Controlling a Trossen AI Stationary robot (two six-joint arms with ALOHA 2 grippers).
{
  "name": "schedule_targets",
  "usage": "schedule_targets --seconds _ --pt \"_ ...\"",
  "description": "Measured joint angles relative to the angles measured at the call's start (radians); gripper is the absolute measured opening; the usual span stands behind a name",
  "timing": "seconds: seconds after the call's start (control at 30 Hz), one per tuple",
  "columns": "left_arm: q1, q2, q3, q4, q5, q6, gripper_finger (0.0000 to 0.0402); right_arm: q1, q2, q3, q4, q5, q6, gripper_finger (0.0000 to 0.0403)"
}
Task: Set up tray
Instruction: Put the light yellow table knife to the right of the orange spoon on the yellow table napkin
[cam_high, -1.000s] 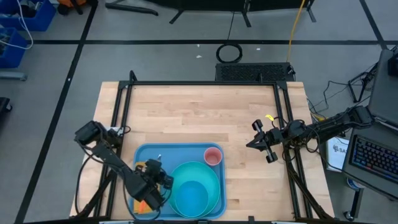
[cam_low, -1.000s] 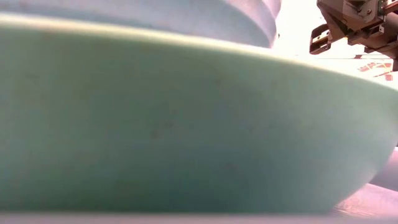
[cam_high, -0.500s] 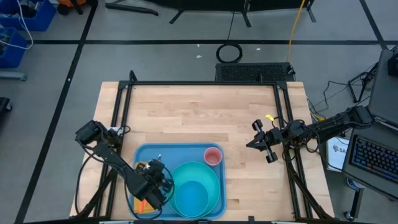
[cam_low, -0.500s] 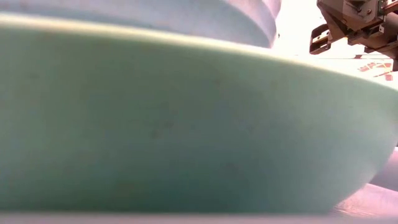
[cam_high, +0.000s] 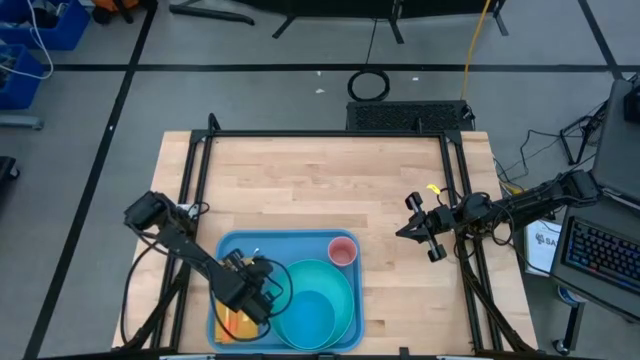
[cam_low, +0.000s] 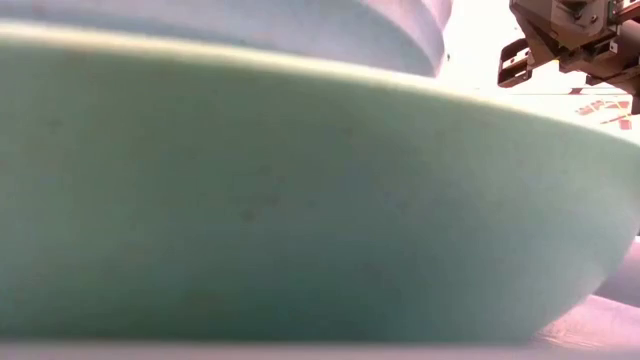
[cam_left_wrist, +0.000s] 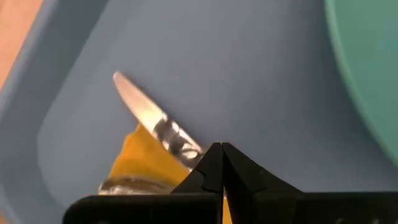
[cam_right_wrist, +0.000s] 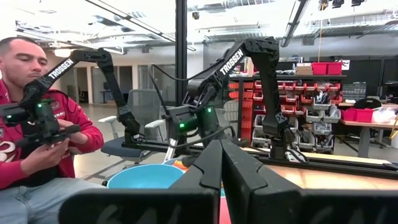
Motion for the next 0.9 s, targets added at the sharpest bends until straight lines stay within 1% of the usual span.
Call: schedule_targets --seconds 0.2,0.3,0.43,0.57,0.9 --pt "0.012 0.0 -0.004 0.019 -0.061 0.102 0.0001 0.0 0.0 0.0 0.0 0.0 0.0 0.0" --pt "0.012 0.0 -0.008 0.017 -0.085 0.107 0.0001 0.0 0.0 0.0 0.0 0.0 0.0 0.0" --pt "0.022 0.0 -0.036 0.037 -0.078 0.135 0.0001 0.0 0.0 0.0 0.0 0.0 0.0 0.0" --pt "0.053 -0.003 -0.076 0.108 -0.029 0.178 0.0001 0.0 0.0 0.0 0.0 0.0 0.0 0.0" --pt "0.059 -0.002 -0.079 0.103 -0.033 0.17 0.0 0.0 0.0 -0.001 0.0 0.0 0.0 0.0"
